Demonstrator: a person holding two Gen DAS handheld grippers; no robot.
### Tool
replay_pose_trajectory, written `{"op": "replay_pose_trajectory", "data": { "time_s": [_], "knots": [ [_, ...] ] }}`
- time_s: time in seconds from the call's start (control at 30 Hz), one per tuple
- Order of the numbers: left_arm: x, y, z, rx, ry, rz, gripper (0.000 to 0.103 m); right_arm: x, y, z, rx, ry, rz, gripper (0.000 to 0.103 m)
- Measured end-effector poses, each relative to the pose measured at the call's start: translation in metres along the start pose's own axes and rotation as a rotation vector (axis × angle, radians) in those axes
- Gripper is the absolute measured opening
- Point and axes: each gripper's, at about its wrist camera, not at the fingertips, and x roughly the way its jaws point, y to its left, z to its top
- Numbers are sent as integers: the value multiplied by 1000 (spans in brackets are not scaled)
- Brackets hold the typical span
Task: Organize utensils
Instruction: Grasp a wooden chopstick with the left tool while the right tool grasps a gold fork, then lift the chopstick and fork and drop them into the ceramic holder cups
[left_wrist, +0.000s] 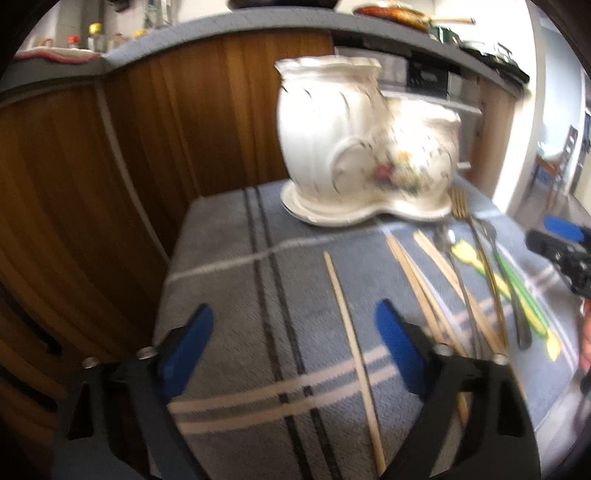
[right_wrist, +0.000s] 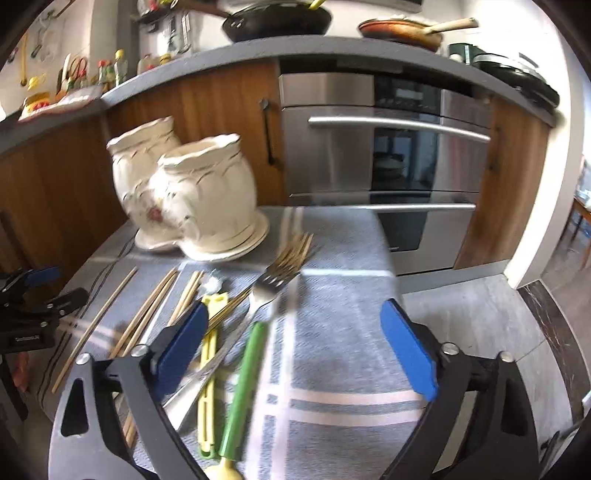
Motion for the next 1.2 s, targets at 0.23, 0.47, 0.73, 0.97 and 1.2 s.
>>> {"op": "replay_pose_trajectory", "data": {
  "time_s": [0.23,0.47,0.73,0.97,1.2],
  "knots": [
    [10,-19,-8,80,80,-97,45,15,9,4,-4,56,26,65],
    [11,-16,-7,86,78,-110,16,38,11,11,17,127,30,40],
    [20,-17,1,79,67,-114,7,58,2,15,119,191,97,19],
    [23,-8,3,25,60,-160,5,30,9,11,86,90,102,3],
    [18,-5,6,-3,19,-196,5,-19,13,21,58,-70,127,2]
  ]
}}
